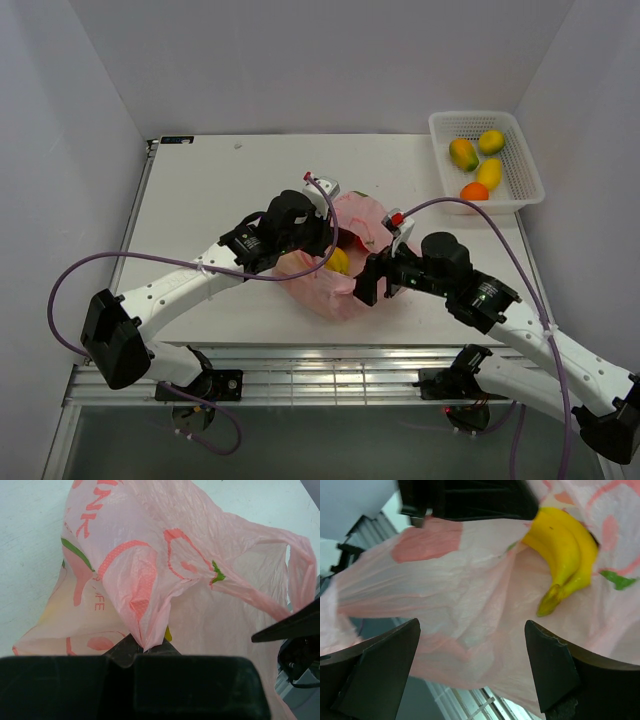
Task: Take the fake fruits out of the plastic bag
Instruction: Take out the fake fruit from the plastic bag.
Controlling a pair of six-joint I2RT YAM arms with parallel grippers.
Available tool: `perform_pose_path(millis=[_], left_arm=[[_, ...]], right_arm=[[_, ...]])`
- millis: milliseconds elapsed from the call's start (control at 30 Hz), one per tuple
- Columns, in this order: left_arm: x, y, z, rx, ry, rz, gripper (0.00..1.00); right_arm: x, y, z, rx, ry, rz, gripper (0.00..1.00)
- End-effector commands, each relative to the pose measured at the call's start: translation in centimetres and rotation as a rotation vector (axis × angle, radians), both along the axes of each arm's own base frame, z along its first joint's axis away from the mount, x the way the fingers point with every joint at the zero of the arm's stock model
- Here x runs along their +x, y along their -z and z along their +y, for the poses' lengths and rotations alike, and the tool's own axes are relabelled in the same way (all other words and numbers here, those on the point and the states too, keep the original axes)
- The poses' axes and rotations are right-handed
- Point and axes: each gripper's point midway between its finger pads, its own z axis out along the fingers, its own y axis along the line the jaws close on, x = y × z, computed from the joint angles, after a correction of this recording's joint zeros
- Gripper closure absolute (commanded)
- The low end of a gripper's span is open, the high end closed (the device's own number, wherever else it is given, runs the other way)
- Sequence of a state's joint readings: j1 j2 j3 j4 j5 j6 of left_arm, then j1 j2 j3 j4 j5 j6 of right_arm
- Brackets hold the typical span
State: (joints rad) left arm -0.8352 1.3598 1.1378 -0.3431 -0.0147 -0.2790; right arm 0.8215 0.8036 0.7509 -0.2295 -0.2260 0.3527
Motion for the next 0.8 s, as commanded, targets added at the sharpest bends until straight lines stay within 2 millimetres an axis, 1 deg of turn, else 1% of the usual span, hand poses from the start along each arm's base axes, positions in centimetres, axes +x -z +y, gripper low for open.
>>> perform_pose_path(millis=[0,33,67,100,167,200,267,367,400,433,467,500,533,567,600,633,667,700,733,767], left_arm=[[-0.4,-1.4,-0.2,-0.04,0.012,-0.02,1.0],[-0.6,-1.7,-0.1,-0.046,0.015,-0.028,1.0],[-0.5,-1.7,0.0,-0.047,0.015,-0.032,1.0],[-0.6,-1.8,0.1,-0.045,0.017,-0.036,1.0],[-0.6,-2.0,0.2,-0.049,0.018,-0.043,1.0],[-0.7,-2.0,0.2,-0.049,0.018,-0.043,1.0],[-0.6,-1.8,0.1,-0.045,0.018,-0.038,1.0],[-0.5,-1.7,-0.1,-0.041,0.02,-0.036,1.0],[-0.5,-1.7,0.0,-0.041,0.018,-0.034,1.0],[-0.5,-1.6,-0.1,-0.04,0.019,-0.033,1.0],[-0.4,-1.6,-0.1,-0.04,0.018,-0.033,1.0],[-0.5,-1.6,-0.1,-0.041,0.019,-0.034,1.0],[-0.5,-1.4,-0.1,-0.04,0.019,-0.033,1.0],[-0.5,-1.4,-0.1,-0.042,0.018,-0.033,1.0],[-0.4,-1.5,-0.1,-0.044,0.017,-0.035,1.0],[-0.4,-1.6,-0.1,-0.048,0.016,-0.037,1.0],[-0.4,-1.6,-0.1,-0.049,0.015,-0.034,1.0],[-0.4,-1.6,-0.1,-0.05,0.015,-0.035,1.0],[-0.5,-1.7,-0.2,-0.053,0.015,-0.036,1.0],[-0.4,-1.8,-0.2,-0.059,0.015,-0.039,1.0]], right_arm=[[2.6,1.7,-1.5,-0.045,0.2,0.028,0.1],[3.0,2.3,-1.9,-0.067,0.243,0.042,0.1],[3.7,2.9,-2.9,-0.099,0.316,0.058,0.1],[4.8,3.3,-4.1,-0.112,0.432,0.078,0.1],[5.3,4.3,-5.5,-0.16,0.526,0.112,0.1],[5.9,4.1,-6.2,-0.157,0.594,0.12,0.1],[6.0,4.2,-6.4,-0.171,0.606,0.127,0.1],[4.6,2.7,-3.9,-0.132,0.42,0.096,0.1],[3.7,1.0,-2.7,-0.07,0.321,0.064,0.1],[3.4,-0.1,-2.4,-0.042,0.289,0.039,0.1],[3.1,-1.1,-2.4,-0.024,0.271,0.016,0.1],[3.0,-1.9,-3.0,-0.026,0.281,-0.009,0.1],[2.9,-4.4,-3.8,0.017,0.297,-0.059,0.1],[2.9,-5.5,-4.3,0.021,0.303,-0.106,0.1],[2.5,-6.6,-4.6,0.037,0.287,-0.138,0.1],[1.7,-8.2,-5.0,0.068,0.265,-0.173,0.1],[1.1,-8.8,-5.0,0.073,0.225,-0.199,0.1],[-0.5,-9.2,-4.2,0.097,0.124,-0.199,0.1],[-1.4,-9.2,-3.9,0.105,0.073,-0.199,0.1],[-2.2,-8.8,-3.5,0.099,0.019,-0.19,0.1]])
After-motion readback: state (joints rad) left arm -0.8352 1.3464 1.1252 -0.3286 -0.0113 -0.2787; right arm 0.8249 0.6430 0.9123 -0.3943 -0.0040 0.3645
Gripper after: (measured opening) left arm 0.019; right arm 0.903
